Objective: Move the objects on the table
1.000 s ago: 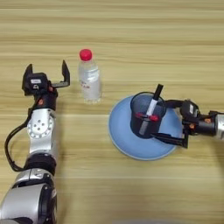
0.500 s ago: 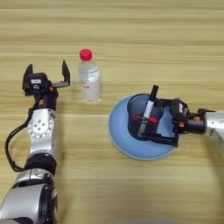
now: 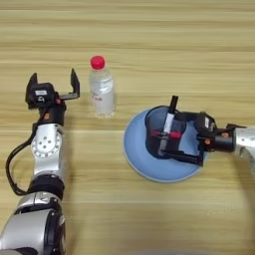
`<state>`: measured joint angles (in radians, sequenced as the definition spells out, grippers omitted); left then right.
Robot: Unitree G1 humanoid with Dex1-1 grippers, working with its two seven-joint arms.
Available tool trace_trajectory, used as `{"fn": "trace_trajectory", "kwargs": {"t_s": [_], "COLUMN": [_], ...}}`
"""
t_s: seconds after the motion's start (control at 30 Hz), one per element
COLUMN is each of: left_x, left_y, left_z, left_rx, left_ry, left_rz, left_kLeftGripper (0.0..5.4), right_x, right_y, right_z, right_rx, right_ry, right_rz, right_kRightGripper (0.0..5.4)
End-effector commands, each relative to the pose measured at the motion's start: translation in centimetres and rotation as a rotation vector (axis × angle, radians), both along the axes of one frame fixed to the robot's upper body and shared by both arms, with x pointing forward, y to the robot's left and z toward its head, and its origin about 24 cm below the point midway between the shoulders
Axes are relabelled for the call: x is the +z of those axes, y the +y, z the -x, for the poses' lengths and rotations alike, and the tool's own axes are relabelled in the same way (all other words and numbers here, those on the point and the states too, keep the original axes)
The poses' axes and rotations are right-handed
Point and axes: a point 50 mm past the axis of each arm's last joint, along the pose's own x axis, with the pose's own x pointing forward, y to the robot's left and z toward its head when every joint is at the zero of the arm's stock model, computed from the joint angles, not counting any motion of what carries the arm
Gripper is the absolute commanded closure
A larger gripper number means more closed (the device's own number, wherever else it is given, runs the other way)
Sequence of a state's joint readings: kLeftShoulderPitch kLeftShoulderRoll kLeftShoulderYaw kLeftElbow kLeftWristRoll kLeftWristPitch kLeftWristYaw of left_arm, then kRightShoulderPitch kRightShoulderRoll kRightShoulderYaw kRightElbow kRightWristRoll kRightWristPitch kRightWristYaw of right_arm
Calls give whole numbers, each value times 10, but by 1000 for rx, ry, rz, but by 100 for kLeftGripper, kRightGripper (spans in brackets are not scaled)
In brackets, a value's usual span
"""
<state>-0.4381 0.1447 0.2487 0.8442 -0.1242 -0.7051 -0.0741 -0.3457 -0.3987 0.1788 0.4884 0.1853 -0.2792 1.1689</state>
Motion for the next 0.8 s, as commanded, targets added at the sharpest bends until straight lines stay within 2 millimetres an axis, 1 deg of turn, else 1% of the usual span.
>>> {"fn": "trace_trajectory", "kwargs": {"t_s": [0.03, 0.13, 0.3, 0.47, 0.57, 0.67, 0.8], "left_x": [1, 1, 1, 0, 0, 0, 0], "left_y": [0, 1, 1, 1, 1, 1, 2], "left_z": [-1, -1, -1, -2, -2, -2, -2], "left_rx": [-4, -4, -7, -9, -8, -8, -10], "left_ry": [1, 3, 5, 8, 8, 10, 12], "left_rz": [-5, -6, -7, -7, -8, -9, -11], "left_kLeftGripper": [3, 3, 3, 3, 3, 3, 3], "right_x": [4, 9, 16, 19, 20, 29, 40], "right_y": [-19, -29, -40, -51, -61, -68, -72], "right_z": [2, 6, 12, 19, 21, 17, 9], "right_rx": [-28, -45, -56, -71, -110, -191, -309], "right_ry": [-30, -46, -62, -62, -71, -107, -175], "right_rz": [21, 18, 16, 26, 19, -58, -169], "right_kRightGripper": [0, 0, 0, 0, 0, 0, 0]}}
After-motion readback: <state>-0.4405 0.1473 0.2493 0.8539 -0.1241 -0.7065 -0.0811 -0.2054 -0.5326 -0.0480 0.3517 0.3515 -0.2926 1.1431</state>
